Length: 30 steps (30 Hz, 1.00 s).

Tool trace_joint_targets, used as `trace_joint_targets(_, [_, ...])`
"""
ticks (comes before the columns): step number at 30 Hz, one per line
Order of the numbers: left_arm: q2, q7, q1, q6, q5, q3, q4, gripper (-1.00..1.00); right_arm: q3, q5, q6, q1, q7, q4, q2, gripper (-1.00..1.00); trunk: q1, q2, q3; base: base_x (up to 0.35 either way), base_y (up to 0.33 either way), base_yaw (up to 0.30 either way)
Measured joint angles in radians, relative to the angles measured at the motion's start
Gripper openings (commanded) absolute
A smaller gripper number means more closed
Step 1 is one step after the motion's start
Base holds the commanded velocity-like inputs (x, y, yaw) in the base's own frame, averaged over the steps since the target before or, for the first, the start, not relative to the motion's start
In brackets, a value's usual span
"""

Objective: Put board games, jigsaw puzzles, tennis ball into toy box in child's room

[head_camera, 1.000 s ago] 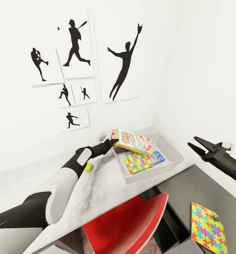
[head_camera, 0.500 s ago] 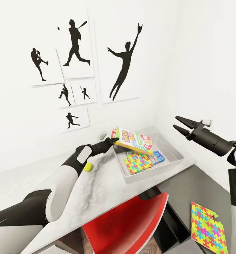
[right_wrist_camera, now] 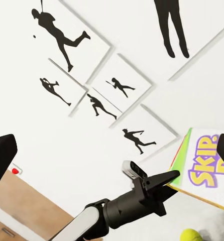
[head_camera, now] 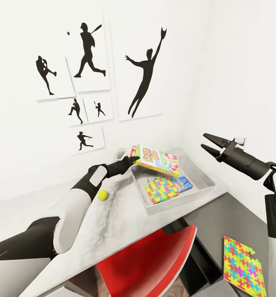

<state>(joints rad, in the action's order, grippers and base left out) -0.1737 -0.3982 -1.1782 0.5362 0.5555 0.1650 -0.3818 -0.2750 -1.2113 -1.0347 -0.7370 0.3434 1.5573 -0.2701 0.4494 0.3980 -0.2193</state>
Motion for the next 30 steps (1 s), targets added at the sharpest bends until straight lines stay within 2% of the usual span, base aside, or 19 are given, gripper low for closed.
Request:
trace_joint_targets(18, [0.000,0.003,0.000,0.057,0.012,-0.002,0.012,-1.00,0.001,0.000,0.001,-0.006,-0.007,0.000,0.003,1.00,0.000,0.000,0.000,0.000,0.000,0.000])
trace_joint_targets(30, [0.000,0.002,-0.003,0.092,0.020,-0.003,0.008,-1.00,0.000,-0.001,0.003,-0.001,-0.029,0.008,0.012,1.00,0.000,0.000,-0.010,0.000,0.000,0.000])
